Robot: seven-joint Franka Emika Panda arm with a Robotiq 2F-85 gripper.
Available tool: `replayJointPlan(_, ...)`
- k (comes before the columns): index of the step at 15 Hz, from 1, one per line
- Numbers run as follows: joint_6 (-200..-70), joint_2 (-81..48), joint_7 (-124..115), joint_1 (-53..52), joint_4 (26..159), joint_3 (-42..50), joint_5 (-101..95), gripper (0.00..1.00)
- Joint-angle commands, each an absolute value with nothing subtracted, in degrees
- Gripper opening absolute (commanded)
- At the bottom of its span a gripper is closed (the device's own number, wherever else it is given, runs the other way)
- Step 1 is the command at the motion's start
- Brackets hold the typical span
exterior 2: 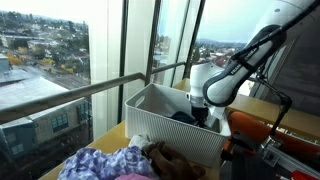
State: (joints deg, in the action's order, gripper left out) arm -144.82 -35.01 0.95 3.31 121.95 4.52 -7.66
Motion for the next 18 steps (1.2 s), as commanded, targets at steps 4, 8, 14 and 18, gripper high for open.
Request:
replayJointPlan(4, -149.8, -32.8, -1.8, 1.5, 127.6, 6.3, -8.4, 0.31)
replayJointPlan(8, -149.8, -30.6, -2.8, 0.6, 128.5, 6.1, -8.1, 0.02)
replayJointPlan(14, -148.0, -24.5, -5.9, -2.2, 126.9, 6.4, -9.1, 0.0)
replayJointPlan(18, -147.3, -19.8, -8.2, -3.6, 125.8, 6.5, -10.4, 0.0)
